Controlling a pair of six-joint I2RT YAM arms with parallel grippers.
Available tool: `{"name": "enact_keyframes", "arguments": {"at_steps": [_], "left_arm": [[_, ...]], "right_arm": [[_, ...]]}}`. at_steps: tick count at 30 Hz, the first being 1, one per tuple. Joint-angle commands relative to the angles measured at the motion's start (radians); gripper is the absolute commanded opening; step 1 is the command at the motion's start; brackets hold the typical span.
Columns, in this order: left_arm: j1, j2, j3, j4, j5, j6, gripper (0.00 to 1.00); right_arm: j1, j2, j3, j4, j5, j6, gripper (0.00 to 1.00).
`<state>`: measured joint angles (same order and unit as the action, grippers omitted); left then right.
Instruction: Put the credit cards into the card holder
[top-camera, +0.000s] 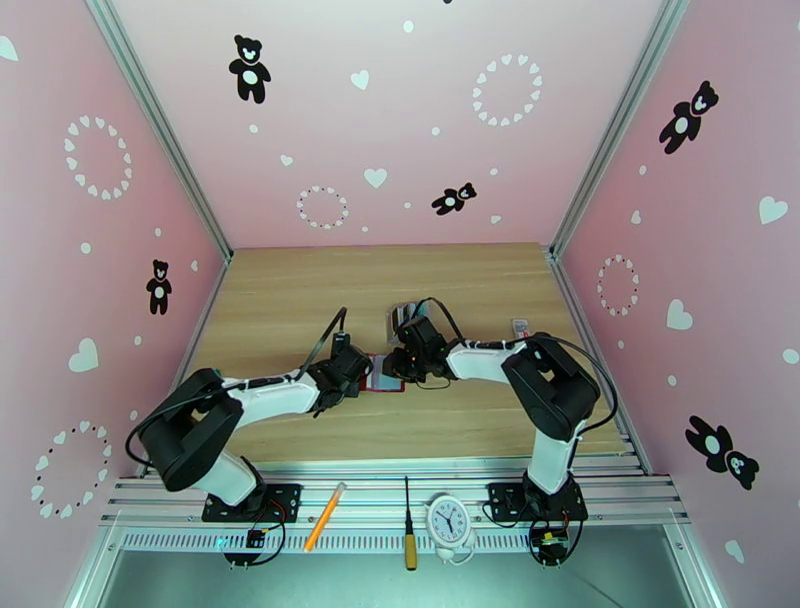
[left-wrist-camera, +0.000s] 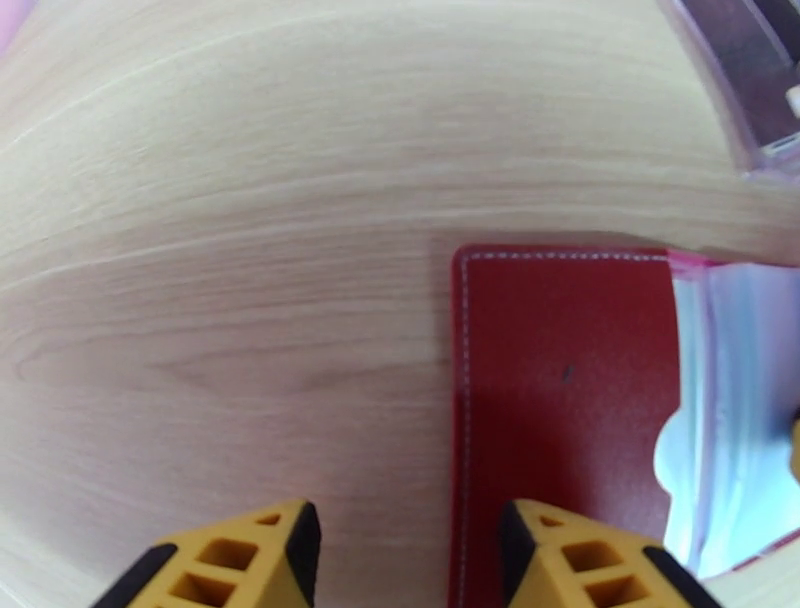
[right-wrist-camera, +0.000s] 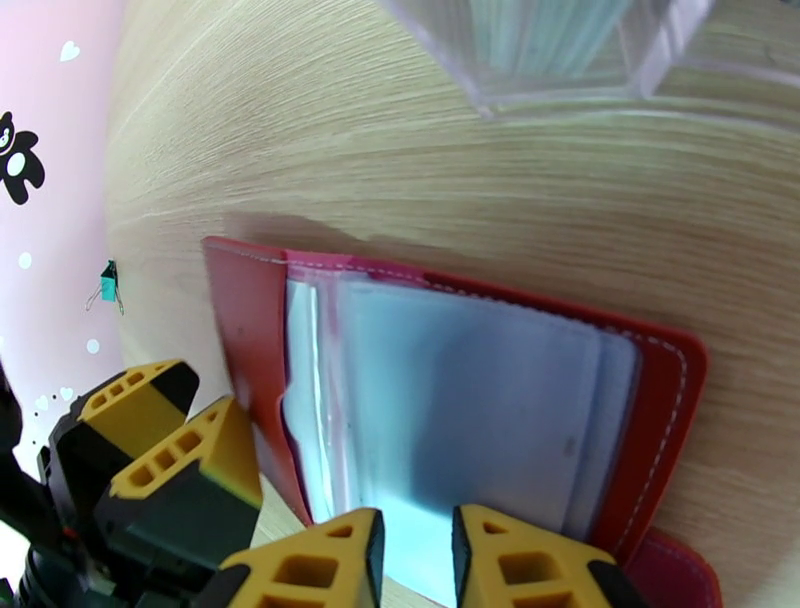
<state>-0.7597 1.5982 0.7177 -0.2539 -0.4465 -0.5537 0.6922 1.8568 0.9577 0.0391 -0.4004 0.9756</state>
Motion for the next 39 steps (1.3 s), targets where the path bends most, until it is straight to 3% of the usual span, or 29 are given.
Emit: {"name": "enact_keyframes", "arguments": {"at_steps": [1, 8, 23, 31, 39], "left_arm": [[0.008, 0.040, 0.001, -0.052, -0.013, 0.012, 0.50], [0.008, -0.005, -0.032, -0.052, -0.004, -0.002, 0.50], [0.008, -0.059, 0.203, -0.123, 0.022, 0.072, 0.53], [0.008, -0.139, 0.195, -0.082, 0.141, 0.073, 0.53], [-0.023, -0.216, 0.141, 0.020, 0.267, 0.095, 0.51]], "right_arm": [[-0.008, 0.038, 0.013, -0.049, 0.015, -0.024, 0.26], [-0.009, 0.014, 0.021, -0.036, -0.007, -0.026, 0.27], [-0.008, -0.073, 0.059, -0.080, 0.010, -0.029, 0.28], [-0.009, -0.088, 0.112, -0.211, 0.100, -0.102, 0.27], [-0.011, -0.026, 0.154, -0.276, 0.143, -0.155, 0.18]]}}
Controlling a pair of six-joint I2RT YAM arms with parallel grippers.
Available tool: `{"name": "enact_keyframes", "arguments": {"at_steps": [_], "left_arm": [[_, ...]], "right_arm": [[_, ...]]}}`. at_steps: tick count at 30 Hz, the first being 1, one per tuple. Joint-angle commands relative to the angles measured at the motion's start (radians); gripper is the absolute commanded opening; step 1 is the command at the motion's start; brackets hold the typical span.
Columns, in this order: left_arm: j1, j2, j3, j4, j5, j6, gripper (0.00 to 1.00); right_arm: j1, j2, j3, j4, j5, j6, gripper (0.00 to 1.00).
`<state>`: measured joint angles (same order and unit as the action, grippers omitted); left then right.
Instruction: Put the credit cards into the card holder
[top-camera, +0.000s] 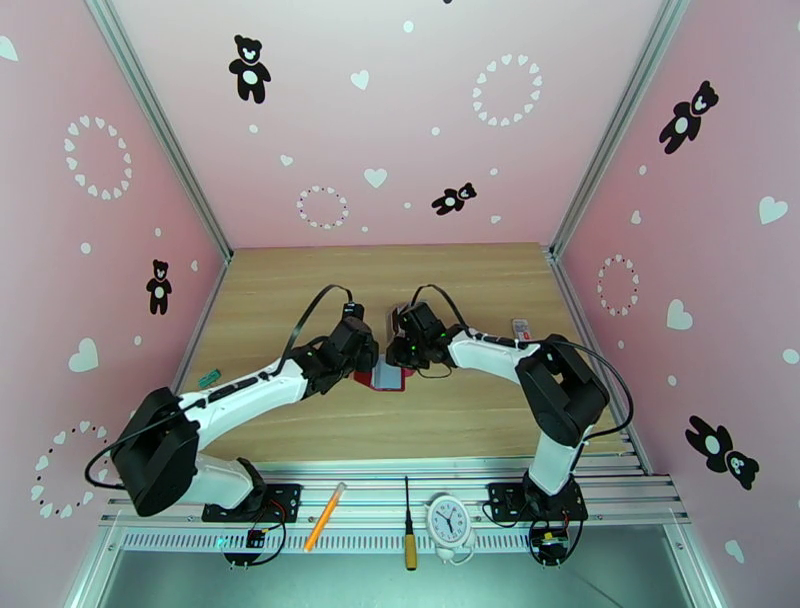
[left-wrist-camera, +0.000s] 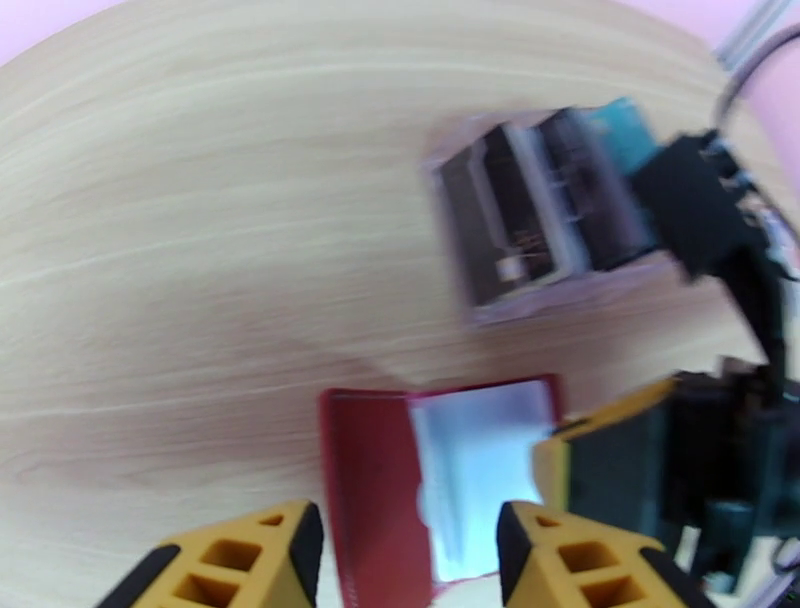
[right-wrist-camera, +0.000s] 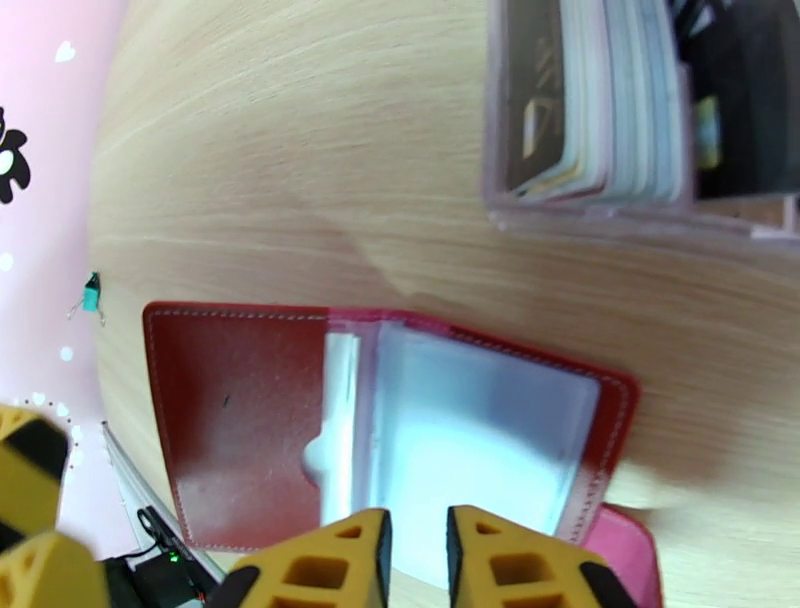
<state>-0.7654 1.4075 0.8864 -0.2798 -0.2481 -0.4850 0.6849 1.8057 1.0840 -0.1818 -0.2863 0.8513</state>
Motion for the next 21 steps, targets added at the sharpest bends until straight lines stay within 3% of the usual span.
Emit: {"name": "enact_keyframes", "arguments": {"at_steps": [1, 7, 21], "left_arm": [[-0.023, -0.032, -0.034, 0.065, 0.087, 0.030, 0.51], [-0.037, 0.007, -0.052, 0.136, 0.188, 0.018, 0.50], [-0.006, 0.077, -0.145, 0.125, 0.123, 0.010, 0.49]], "right_arm": [[-0.003, 0.033, 0.029, -0.051, 0.024, -0.031, 0.17], [-0.004, 0.045, 0.035, -0.057, 0.029, -0.036, 0.13], [-0.005, 0.088, 0.071, -0.080, 0.050, -0.070, 0.11]]}}
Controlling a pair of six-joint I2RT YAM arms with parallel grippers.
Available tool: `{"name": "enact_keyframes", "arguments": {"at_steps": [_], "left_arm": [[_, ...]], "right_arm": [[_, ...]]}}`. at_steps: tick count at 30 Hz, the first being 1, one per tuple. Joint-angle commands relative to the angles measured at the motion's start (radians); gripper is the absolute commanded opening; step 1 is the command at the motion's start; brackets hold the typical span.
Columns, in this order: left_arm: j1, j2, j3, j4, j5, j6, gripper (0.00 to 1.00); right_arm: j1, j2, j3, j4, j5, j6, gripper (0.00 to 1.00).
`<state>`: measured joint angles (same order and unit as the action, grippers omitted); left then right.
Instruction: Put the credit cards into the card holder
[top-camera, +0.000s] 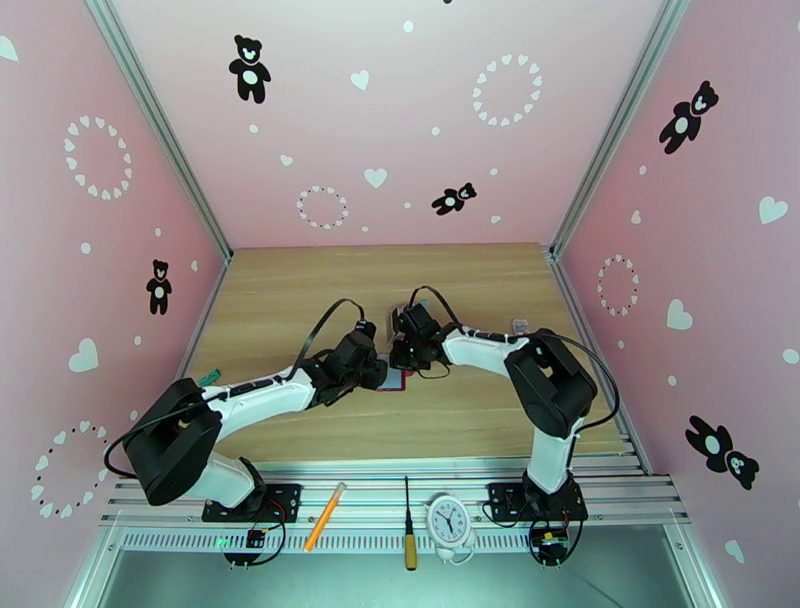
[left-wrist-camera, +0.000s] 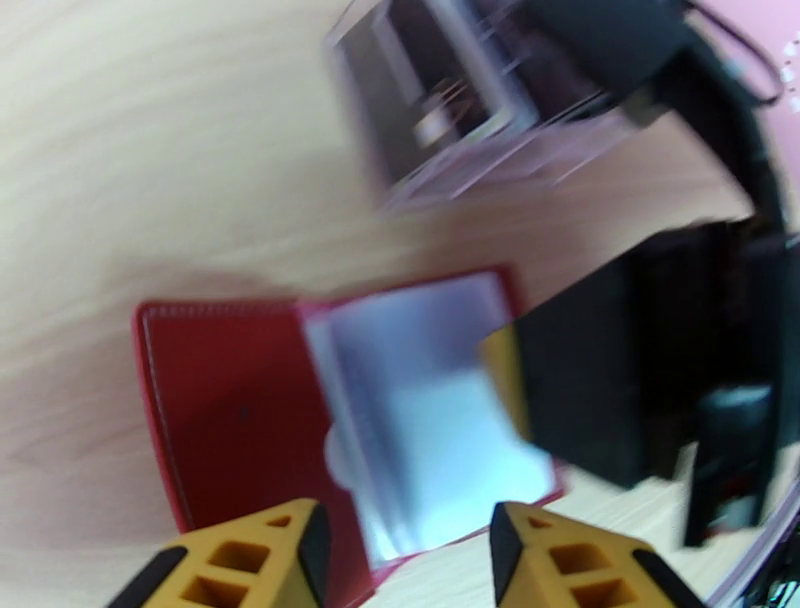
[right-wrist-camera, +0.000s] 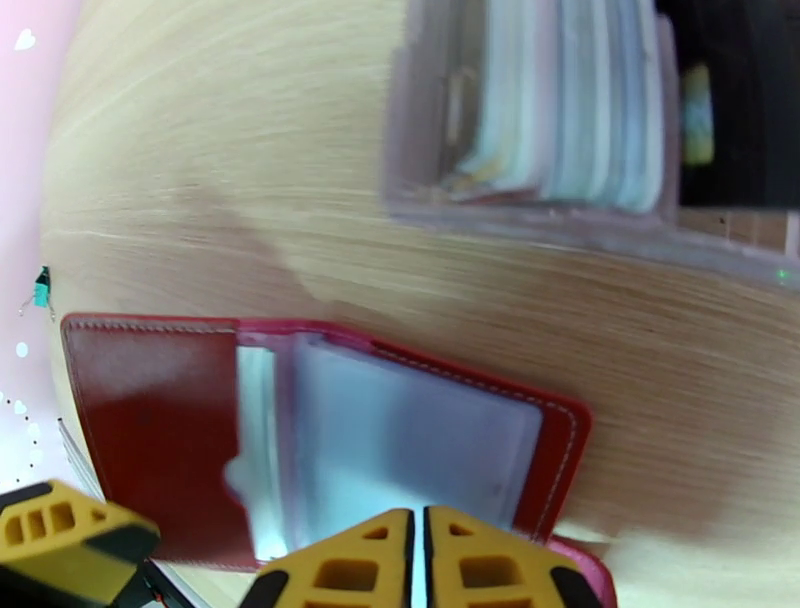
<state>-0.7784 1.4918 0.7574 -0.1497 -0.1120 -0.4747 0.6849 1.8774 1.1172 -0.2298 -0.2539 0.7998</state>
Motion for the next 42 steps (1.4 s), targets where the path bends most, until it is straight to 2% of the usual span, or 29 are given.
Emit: {"name": "enact_keyframes", "arguments": {"at_steps": [1, 11, 16, 31, 42], "left_arm": [[0.008, -0.010, -0.018, -0.012, -0.016, 0.002, 0.49], [0.038, 0.075, -0.026, -0.030, -0.038, -0.008, 0.49], [0.039, 0.115, -0.060, 0.028, -0.014, -0.022, 0.53], [0.039, 0.051, -0.180, 0.188, 0.097, -0.041, 0.66], [0.040, 0.047, -0.191, 0.214, 0.158, -0.031, 0.71]], "right_arm": [[-0.005, 0.017, 0.039, -0.034, 0.020, -0.020, 0.11], [-0.005, 0.029, 0.056, -0.048, 0.018, -0.024, 0.11], [-0.005, 0.029, 0.063, -0.054, 0.029, -0.031, 0.11], [0.008, 0.090, 0.088, -0.055, -0.009, -0.023, 0.11], [0.033, 0.131, 0.113, -0.021, -0.071, 0.013, 0.11]]}}
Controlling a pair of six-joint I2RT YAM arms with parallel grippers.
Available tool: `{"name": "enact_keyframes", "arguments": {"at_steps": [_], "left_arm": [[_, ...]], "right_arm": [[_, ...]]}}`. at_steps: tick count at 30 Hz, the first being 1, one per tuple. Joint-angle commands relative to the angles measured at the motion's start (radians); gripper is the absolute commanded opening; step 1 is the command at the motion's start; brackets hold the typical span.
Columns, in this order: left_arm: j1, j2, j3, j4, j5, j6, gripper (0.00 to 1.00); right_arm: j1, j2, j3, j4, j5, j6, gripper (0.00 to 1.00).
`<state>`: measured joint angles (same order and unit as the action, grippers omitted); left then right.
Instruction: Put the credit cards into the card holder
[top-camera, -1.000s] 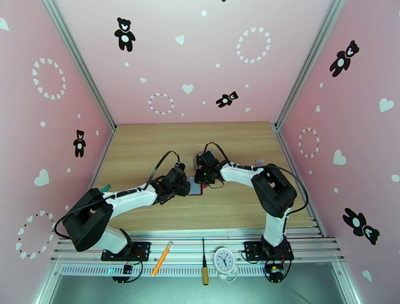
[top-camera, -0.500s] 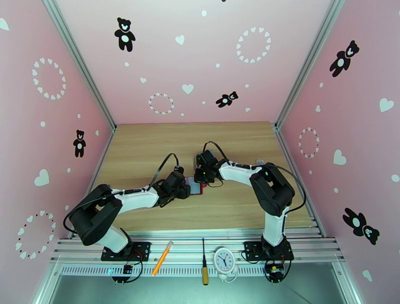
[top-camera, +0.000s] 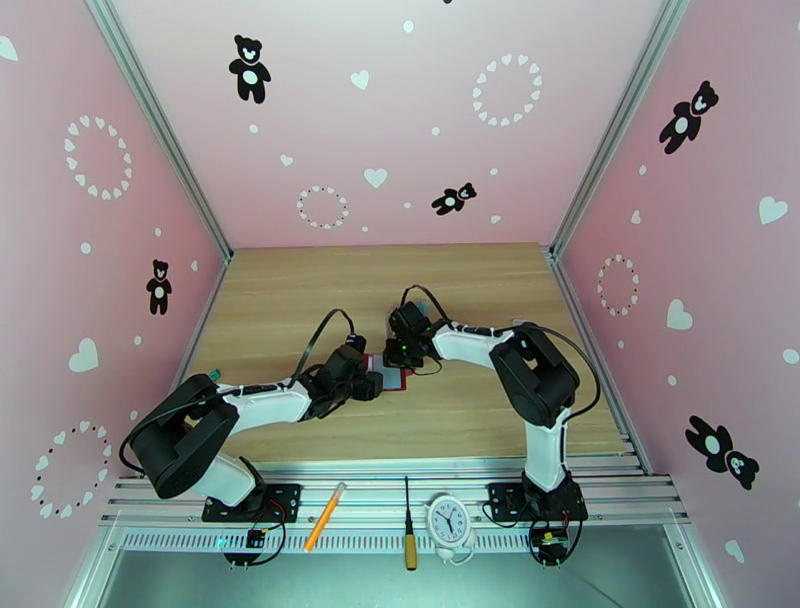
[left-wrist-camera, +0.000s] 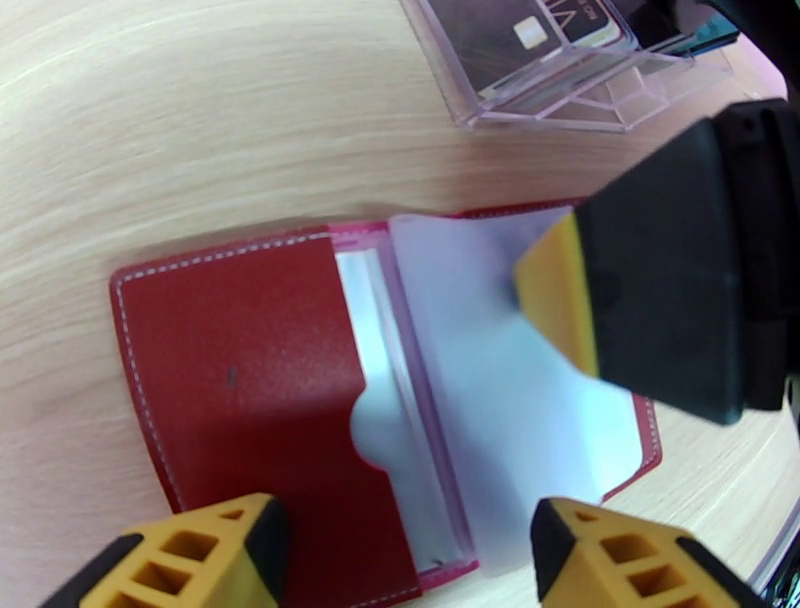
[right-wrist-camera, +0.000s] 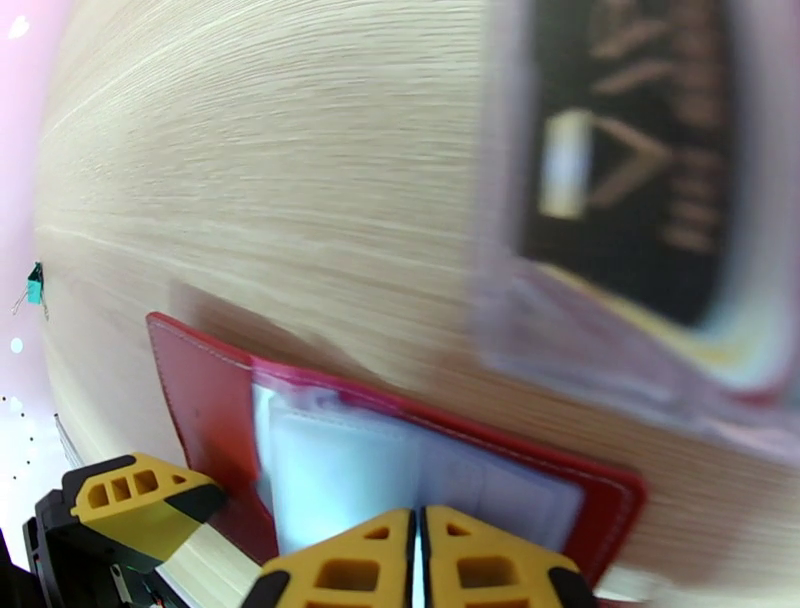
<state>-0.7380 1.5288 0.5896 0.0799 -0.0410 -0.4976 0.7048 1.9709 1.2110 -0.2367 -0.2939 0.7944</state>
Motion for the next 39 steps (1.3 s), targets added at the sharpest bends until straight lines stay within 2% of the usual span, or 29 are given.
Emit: {"name": "enact_keyframes", "arguments": {"at_steps": [1, 15, 22, 27, 33, 39], "left_arm": [[-0.001, 0.013, -0.022, -0.016, 0.088, -0.007, 0.71], [-0.001, 0.043, 0.007, -0.067, 0.072, 0.013, 0.72], [-0.001, 0.063, 0.026, -0.101, 0.041, 0.013, 0.57], [-0.001, 0.059, 0.039, -0.122, 0.016, 0.010, 0.48], [-0.001, 0.041, 0.067, -0.158, -0.014, 0.032, 0.26], [-0.001, 0.034, 0.119, -0.231, -0.076, 0.065, 0.25]], "right_arm": [[0.013, 0.038, 0.020, -0.006, -0.039, 0.024, 0.11], [0.009, 0.058, 0.052, 0.087, -0.124, 0.095, 0.11], [0.002, -0.002, 0.049, 0.106, -0.126, 0.106, 0.11], [-0.004, -0.104, 0.015, 0.100, -0.107, 0.102, 0.20], [-0.011, -0.166, -0.053, 0.060, -0.068, 0.072, 0.23], [-0.011, -0.116, -0.079, 0.064, -0.077, 0.066, 0.23]]}}
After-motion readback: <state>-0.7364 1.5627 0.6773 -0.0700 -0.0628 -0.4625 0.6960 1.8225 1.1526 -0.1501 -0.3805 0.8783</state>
